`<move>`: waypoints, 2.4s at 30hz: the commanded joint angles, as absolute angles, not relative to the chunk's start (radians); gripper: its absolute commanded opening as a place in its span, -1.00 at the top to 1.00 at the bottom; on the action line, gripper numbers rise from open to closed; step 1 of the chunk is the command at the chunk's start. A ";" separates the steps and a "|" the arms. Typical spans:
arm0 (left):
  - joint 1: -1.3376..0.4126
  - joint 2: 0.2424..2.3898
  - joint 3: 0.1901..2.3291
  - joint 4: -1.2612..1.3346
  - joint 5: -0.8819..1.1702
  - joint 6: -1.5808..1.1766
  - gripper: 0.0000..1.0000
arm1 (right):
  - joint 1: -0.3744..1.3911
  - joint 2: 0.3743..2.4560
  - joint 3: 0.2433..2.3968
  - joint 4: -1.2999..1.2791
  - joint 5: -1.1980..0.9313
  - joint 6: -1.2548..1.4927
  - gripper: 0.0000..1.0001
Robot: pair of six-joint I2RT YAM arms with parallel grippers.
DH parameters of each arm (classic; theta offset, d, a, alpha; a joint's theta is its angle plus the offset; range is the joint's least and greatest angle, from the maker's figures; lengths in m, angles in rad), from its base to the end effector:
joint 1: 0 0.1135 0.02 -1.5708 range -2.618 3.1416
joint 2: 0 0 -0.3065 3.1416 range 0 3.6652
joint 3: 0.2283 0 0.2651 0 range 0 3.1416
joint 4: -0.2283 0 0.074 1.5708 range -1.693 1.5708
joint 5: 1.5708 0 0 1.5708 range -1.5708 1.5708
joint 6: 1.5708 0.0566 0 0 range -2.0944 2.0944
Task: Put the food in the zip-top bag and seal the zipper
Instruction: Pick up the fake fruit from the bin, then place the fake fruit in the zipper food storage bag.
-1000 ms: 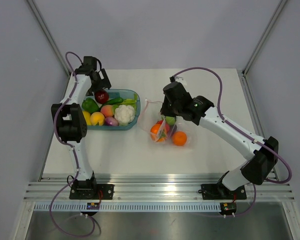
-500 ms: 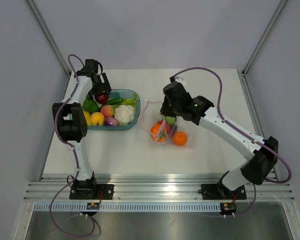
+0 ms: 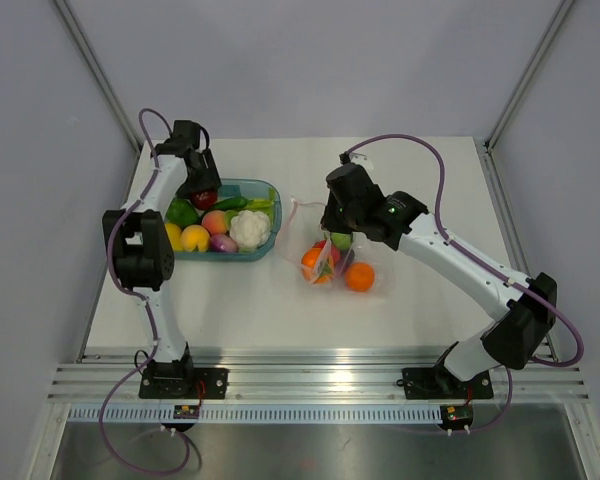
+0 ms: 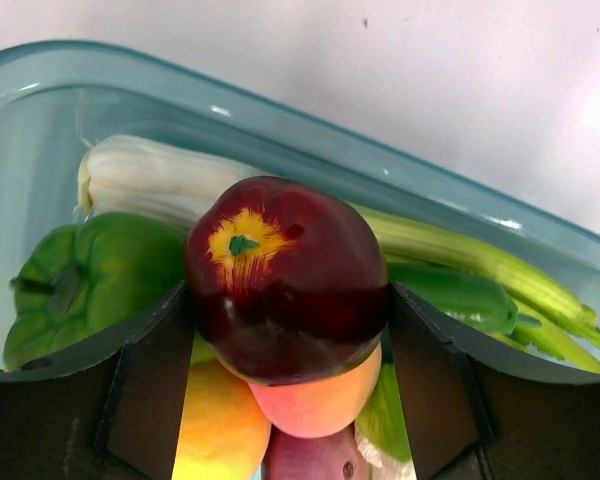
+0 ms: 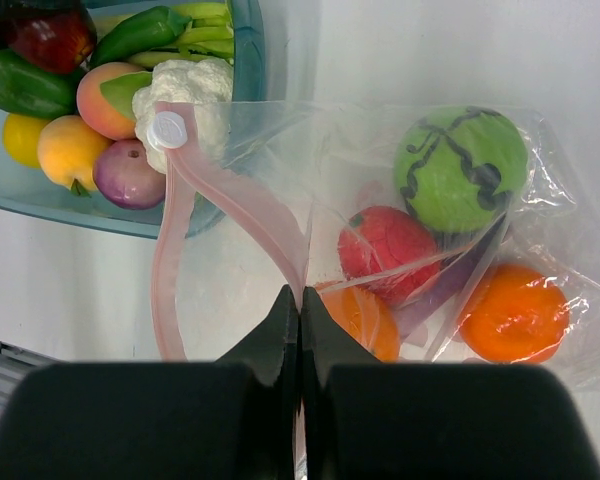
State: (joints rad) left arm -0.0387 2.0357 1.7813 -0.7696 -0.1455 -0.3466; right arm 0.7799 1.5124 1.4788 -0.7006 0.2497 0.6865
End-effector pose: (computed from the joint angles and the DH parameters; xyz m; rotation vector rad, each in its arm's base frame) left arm 0.4900 -0.0108 0.2695 -0.4473 2.5393 0.0460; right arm 0.2643 0.2417 0.3844 0.0210 2.3235 0.4739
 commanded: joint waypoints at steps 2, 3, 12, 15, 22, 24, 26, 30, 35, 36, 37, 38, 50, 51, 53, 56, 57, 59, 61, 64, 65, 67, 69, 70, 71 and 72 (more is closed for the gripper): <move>-0.064 1.873 1.743 -0.795 -0.182 -0.350 -0.11 | 0.776 1.473 1.486 -0.680 0.268 0.693 1.00; -0.069 1.834 1.737 -0.811 -0.189 -0.351 -0.11 | 0.776 1.471 1.485 -0.678 0.268 0.695 1.00; -0.127 1.563 1.565 -0.827 -0.120 -0.360 -0.05 | 0.776 1.476 1.488 -0.678 0.279 0.683 1.00; -0.193 1.471 1.528 -0.844 -0.103 -0.359 -0.04 | 0.776 1.485 1.494 -0.673 0.275 0.681 1.00; -0.350 1.324 1.522 -0.874 -0.007 -0.408 -0.04 | 0.776 1.509 1.508 -0.664 0.258 0.683 1.00; -0.374 1.290 1.506 -0.856 0.054 -0.439 -0.04 | 0.776 1.511 1.508 -0.660 0.253 0.686 1.00; -0.414 1.275 1.499 -0.848 0.089 -0.468 -0.04 | 0.775 1.509 1.508 -0.660 0.253 0.686 1.00; -0.486 1.235 1.474 -0.808 0.135 -0.508 -0.05 | 0.776 1.508 1.508 -0.663 0.258 0.686 1.00; -0.543 1.239 1.434 -0.762 0.247 -0.522 -0.05 | 0.776 1.508 1.506 -0.667 0.261 0.690 1.00; -0.552 1.247 1.431 -0.752 0.256 -0.523 -0.05 | 0.776 1.506 1.506 -0.666 0.261 0.692 1.00; -0.570 1.261 1.416 -0.744 0.277 -0.526 -0.05 | 0.776 1.508 1.505 -0.667 0.261 0.693 1.00; -0.578 1.269 1.408 -0.720 0.281 -0.535 -0.06 | 0.776 1.503 1.503 -0.666 0.259 0.695 1.00; -0.650 1.471 1.476 -0.693 0.241 -0.549 -0.98 | 0.776 1.467 1.491 -0.669 0.253 0.707 1.00; -0.653 1.468 1.500 -0.706 0.235 -0.542 -0.98 | 0.776 1.463 1.490 -0.673 0.261 0.706 1.00; -0.655 1.444 1.509 -0.738 0.203 -0.520 -0.98 | 0.776 1.453 1.480 -0.673 0.268 0.704 1.00; -0.653 1.367 1.505 -0.765 0.150 -0.499 -0.91 | 0.776 1.445 1.471 -0.672 0.275 0.706 1.00; -0.652 1.330 1.497 -0.773 0.129 -0.499 -0.84 | 0.776 1.445 1.471 -0.670 0.270 0.707 1.00; -0.644 1.293 1.477 -0.776 0.130 -0.508 -0.64 | 0.776 1.445 1.471 -0.669 0.270 0.709 1.00; -0.632 1.243 1.418 -0.766 0.120 -0.523 -0.47 | 0.776 1.445 1.471 -0.667 0.268 0.709 1.00; -0.598 1.212 1.314 -0.736 0.120 -0.560 -0.24 | 0.776 1.442 1.467 -0.664 0.265 0.710 1.00; -0.591 1.210 1.293 -0.709 0.138 -0.571 -0.26 | 0.776 1.440 1.463 -0.661 0.265 0.710 1.00; -0.586 1.224 1.266 -0.693 0.146 -0.581 -0.56 | 0.776 1.436 1.460 -0.661 0.262 0.712 1.00; -0.586 1.256 1.247 -0.687 0.140 -0.592 -0.61 | 0.776 1.431 1.460 -0.663 0.262 0.710 1.00; -0.586 1.264 1.240 -0.684 0.129 -0.597 -0.61 | 0.776 1.431 1.459 -0.664 0.262 0.710 1.00; -0.586 1.281 1.221 -0.667 0.130 -0.600 -0.58 | 0.776 1.424 1.456 -0.664 0.262 0.710 1.00; -0.584 1.288 1.210 -0.655 0.135 -0.603 -0.57 | 0.776 1.420 1.456 -0.666 0.265 0.710 1.00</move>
State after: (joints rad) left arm -0.5858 1.2613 1.2404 -0.7231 0.1452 -0.5793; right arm 0.7799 1.4708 1.4567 -0.6998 0.2489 0.6975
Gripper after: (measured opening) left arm 0.791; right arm 0.012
